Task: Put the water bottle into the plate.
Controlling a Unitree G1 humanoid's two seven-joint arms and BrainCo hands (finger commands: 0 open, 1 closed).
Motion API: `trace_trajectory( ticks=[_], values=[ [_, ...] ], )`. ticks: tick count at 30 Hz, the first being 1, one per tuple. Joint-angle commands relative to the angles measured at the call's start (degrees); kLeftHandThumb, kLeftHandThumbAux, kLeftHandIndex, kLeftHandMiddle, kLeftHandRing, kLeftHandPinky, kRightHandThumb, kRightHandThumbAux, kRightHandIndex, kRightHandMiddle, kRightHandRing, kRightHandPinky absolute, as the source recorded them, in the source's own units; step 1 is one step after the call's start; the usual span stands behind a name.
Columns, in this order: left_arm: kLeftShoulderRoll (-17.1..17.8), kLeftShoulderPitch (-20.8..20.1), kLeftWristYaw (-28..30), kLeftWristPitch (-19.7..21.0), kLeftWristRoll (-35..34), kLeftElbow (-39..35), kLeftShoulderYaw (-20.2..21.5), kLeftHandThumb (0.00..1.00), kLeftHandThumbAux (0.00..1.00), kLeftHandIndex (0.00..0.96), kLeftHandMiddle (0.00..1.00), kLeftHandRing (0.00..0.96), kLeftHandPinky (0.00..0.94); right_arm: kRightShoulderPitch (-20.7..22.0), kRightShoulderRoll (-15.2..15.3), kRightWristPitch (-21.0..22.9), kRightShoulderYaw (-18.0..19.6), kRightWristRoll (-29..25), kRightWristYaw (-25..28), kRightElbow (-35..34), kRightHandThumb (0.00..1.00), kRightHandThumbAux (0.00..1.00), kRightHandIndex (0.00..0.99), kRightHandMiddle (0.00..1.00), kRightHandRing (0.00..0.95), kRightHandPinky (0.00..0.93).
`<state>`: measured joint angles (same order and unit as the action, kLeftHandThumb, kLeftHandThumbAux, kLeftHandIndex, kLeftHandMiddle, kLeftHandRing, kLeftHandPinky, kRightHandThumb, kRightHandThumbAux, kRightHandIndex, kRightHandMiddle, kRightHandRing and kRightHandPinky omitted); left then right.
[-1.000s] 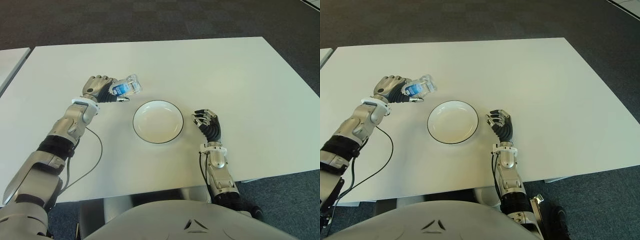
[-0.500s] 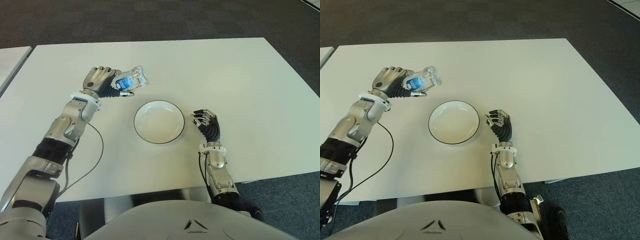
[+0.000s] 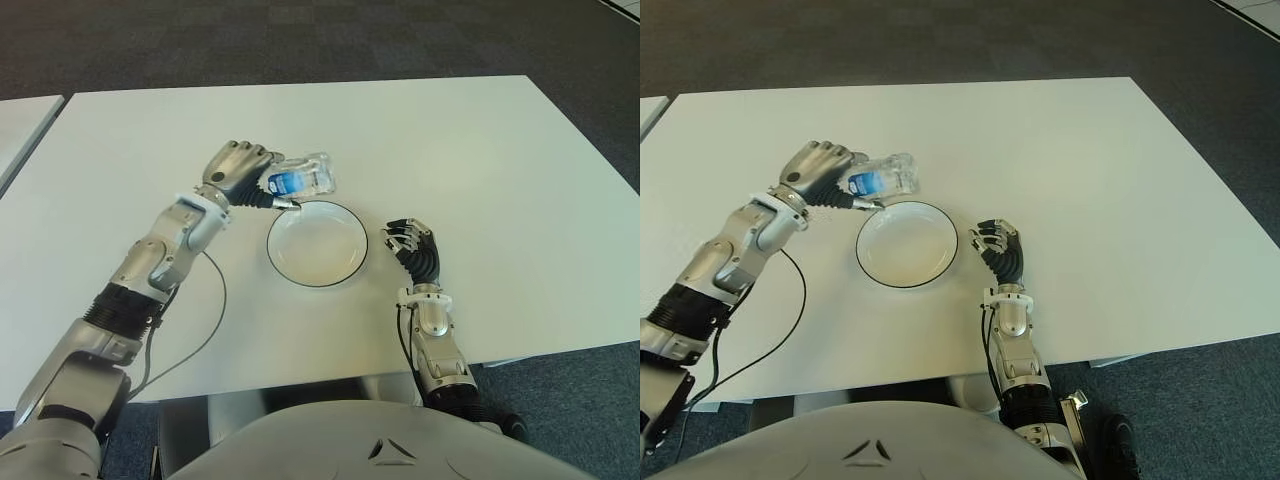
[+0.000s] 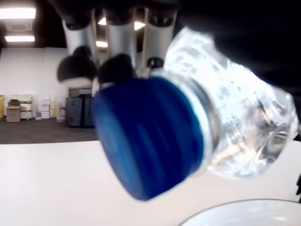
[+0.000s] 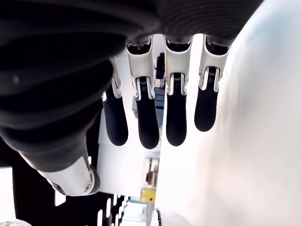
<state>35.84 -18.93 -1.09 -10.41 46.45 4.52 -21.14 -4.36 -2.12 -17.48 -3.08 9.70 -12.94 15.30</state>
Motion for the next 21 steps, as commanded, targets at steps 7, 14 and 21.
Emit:
trace_trajectory(
  ticks=[7,14,21],
  values=[
    [-1.7,-1.1,0.3,-7.8,5.0,4.1,-6.2,0.719,0.697,0.441,0.835,0.844,0.863,-0.2,-0.6,-0.9,0.1,-0.2,-0.2,1.0,0.707,0.736,0.417,0.410,0.376,0.376],
    [-3.7,-6.5,-1.4,-13.8,12.0,15.9,-13.5,0.717,0.697,0.440,0.833,0.842,0.874,-0.8,-0.7,-0.9,0.2,0.1,-0.6,0.3,0.707,0.736,0.417,0.409,0.380,0.386],
    [-4.8,-10.6,-3.7,-16.2,15.6,23.1,-17.2,0.719,0.697,0.444,0.852,0.848,0.877,-1.4,-0.7,-0.5,0.2,0.1,-0.8,-0.7,0.705,0.737,0.416,0.405,0.383,0.390]
  ],
)
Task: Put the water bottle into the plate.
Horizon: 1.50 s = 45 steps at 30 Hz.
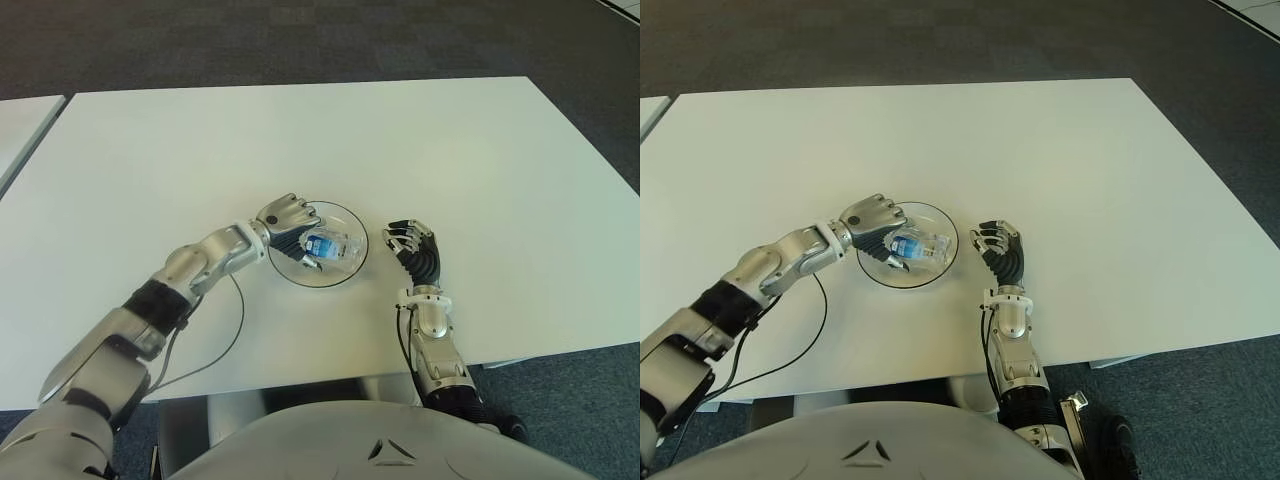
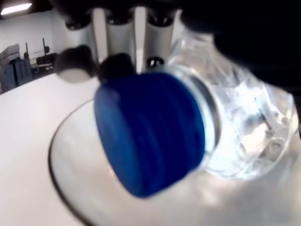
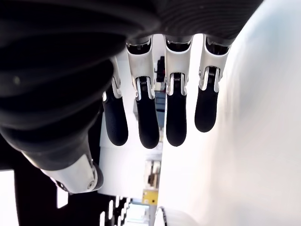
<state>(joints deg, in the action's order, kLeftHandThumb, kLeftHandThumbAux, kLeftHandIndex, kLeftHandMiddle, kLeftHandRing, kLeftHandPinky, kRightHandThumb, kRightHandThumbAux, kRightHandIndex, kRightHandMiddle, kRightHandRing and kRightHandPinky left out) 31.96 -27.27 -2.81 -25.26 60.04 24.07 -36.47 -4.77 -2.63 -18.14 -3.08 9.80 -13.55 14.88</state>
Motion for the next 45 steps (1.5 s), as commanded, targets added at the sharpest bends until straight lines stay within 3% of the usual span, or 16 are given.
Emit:
trace_trajectory(
  ticks=[1,20,25,32,33,35,39,42,45],
  values=[
    [-1.1,-2.7,-2.4,-1.5,2.3,4.3,-2.3,0.719,0.697,0.444,0.854,0.848,0.877,-1.0,-0.2,0.2,0.2,0.0,-0.2,-0.4,0.705,0.737,0.416,0.405,0.383,0.391],
    [-3.2,-7.2,-8.3,-2.2,3.1,15.6,-6.6,0.718,0.700,0.443,0.876,0.862,0.871,-1.5,0.0,0.2,0.9,-0.5,0.1,-0.6,0.705,0.736,0.417,0.406,0.386,0.392],
    [-3.8,-7.0,-10.7,-1.6,3.1,16.9,-6.9,0.714,0.701,0.439,0.832,0.824,0.803,-1.4,0.0,0.1,1.0,-0.5,0.1,-0.5,0.706,0.736,0.418,0.406,0.386,0.390],
    [-4.4,-6.2,-15.1,-1.1,2.6,18.6,-6.6,0.708,0.702,0.428,0.698,0.669,0.616,-1.4,0.1,-0.2,0.9,-0.4,0.2,-0.5,0.704,0.736,0.418,0.408,0.388,0.394],
    [-4.3,-6.3,-15.3,-1.4,2.6,18.7,-6.8,0.704,0.704,0.424,0.608,0.582,0.535,-1.5,0.1,-0.2,0.8,-0.4,0.2,-0.5,0.704,0.736,0.417,0.408,0.388,0.394],
    [-4.2,-6.4,-15.5,-1.7,2.6,19.0,-6.9,0.567,0.681,0.289,0.401,0.374,0.366,-1.5,0.1,-0.3,0.7,-0.3,0.2,-0.6,0.704,0.736,0.417,0.407,0.388,0.393],
    [-3.4,-7.0,-15.9,-3.0,3.1,18.9,-7.6,0.409,0.643,0.110,0.134,0.103,0.102,-1.5,0.1,-0.2,0.7,-0.3,0.3,-0.7,0.703,0.736,0.417,0.405,0.387,0.393],
    [-2.8,-7.3,-16.7,-3.8,3.6,18.6,-8.1,0.374,0.542,0.035,0.044,0.033,0.033,-1.6,0.1,0.1,0.6,-0.2,0.3,-0.9,0.703,0.736,0.417,0.402,0.384,0.388],
    [-2.5,-7.5,-17.8,-4.0,3.9,18.6,-8.6,0.363,0.467,0.011,0.014,0.010,0.010,-1.6,0.0,0.6,0.6,-0.1,0.2,-1.0,0.703,0.736,0.416,0.400,0.381,0.384]
  ],
)
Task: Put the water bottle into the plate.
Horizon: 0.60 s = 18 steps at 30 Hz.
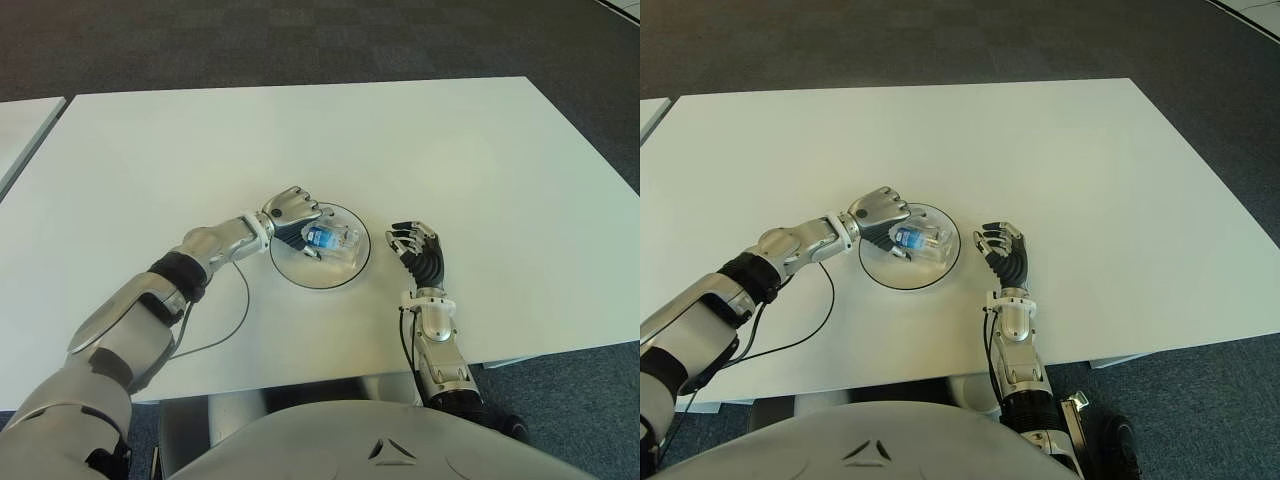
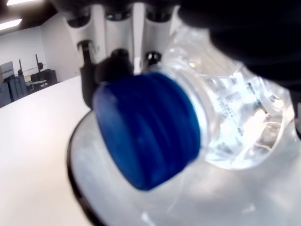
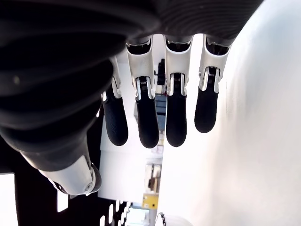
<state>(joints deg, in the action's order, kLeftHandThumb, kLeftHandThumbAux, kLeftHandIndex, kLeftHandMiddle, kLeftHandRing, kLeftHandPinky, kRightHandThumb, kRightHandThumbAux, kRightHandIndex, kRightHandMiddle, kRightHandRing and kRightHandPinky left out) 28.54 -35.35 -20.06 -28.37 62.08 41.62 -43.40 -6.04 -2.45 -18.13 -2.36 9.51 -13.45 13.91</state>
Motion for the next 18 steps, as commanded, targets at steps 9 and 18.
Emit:
trace_trajectory(
  ticks=[9,18],
  values=[
    [1.2,0.3,-2.9,-1.3,2.1,1.4,-2.3,0.334,0.296,0.000,0.000,0.000,0.000,-0.3,-0.4,1.0,0.0,0.4,-0.2,-0.1,0.703,0.737,0.416,0.403,0.381,0.388],
    [0.8,0.5,-3.4,-3.9,-0.5,2.5,-1.1,0.308,0.219,0.000,0.000,0.000,0.000,-0.1,-0.3,0.3,0.1,-0.2,0.3,0.2,0.705,0.736,0.417,0.410,0.385,0.387]
  ],
)
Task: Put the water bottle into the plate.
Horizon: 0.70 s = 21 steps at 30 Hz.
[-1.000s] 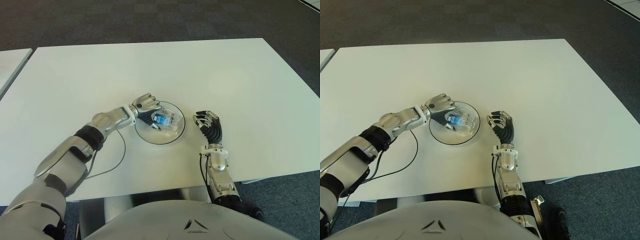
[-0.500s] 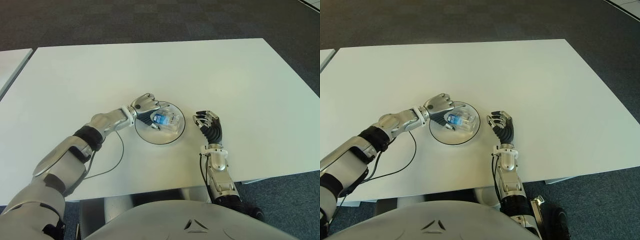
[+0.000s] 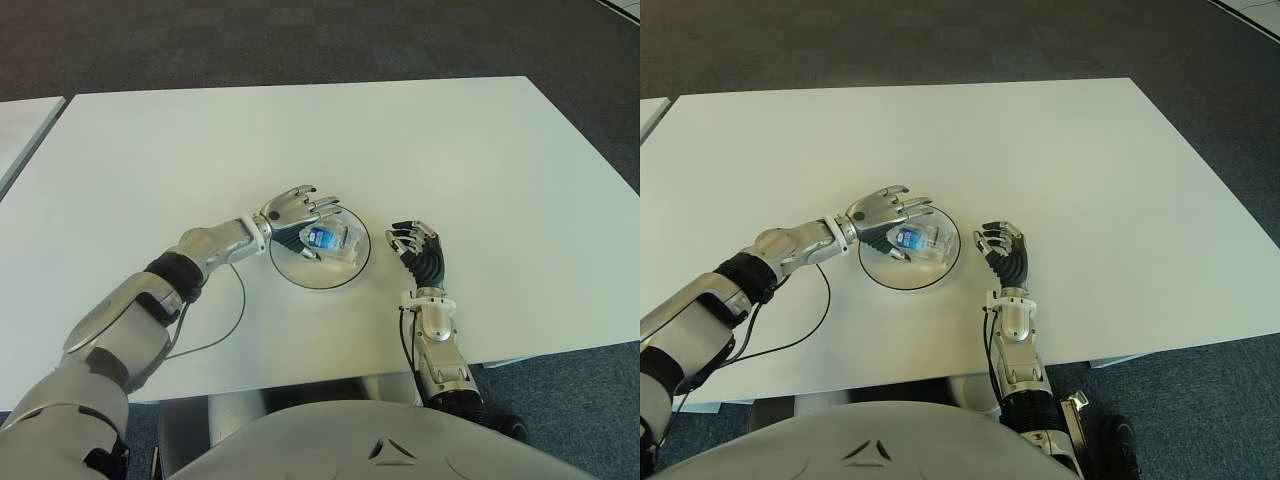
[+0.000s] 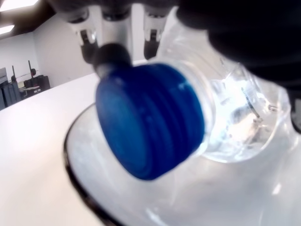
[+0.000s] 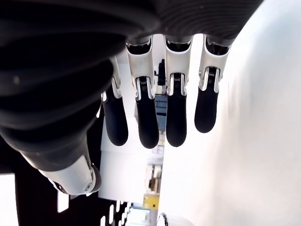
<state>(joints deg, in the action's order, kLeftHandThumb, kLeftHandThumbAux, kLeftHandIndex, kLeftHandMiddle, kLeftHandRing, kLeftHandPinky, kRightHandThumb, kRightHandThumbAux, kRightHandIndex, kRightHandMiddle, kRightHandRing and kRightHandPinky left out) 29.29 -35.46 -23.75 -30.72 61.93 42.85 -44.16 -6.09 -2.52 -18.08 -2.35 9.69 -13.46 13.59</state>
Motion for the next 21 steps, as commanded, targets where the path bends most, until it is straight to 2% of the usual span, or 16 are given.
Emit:
trace_trajectory(
  ticks=[1,21],
  values=[
    [0.1,0.7,0.3,-1.8,-0.6,1.3,-0.3,0.309,0.215,0.000,0.000,0.000,0.000,-0.1,-0.3,0.2,0.1,-0.4,0.3,0.5,0.706,0.736,0.417,0.410,0.385,0.387],
    [0.6,1.7,-0.8,-4.6,-1.3,-0.1,0.0,0.301,0.186,0.000,0.000,0.000,0.000,0.4,-0.2,0.2,0.3,-0.4,-0.1,1.2,0.705,0.736,0.416,0.404,0.386,0.399]
  ],
)
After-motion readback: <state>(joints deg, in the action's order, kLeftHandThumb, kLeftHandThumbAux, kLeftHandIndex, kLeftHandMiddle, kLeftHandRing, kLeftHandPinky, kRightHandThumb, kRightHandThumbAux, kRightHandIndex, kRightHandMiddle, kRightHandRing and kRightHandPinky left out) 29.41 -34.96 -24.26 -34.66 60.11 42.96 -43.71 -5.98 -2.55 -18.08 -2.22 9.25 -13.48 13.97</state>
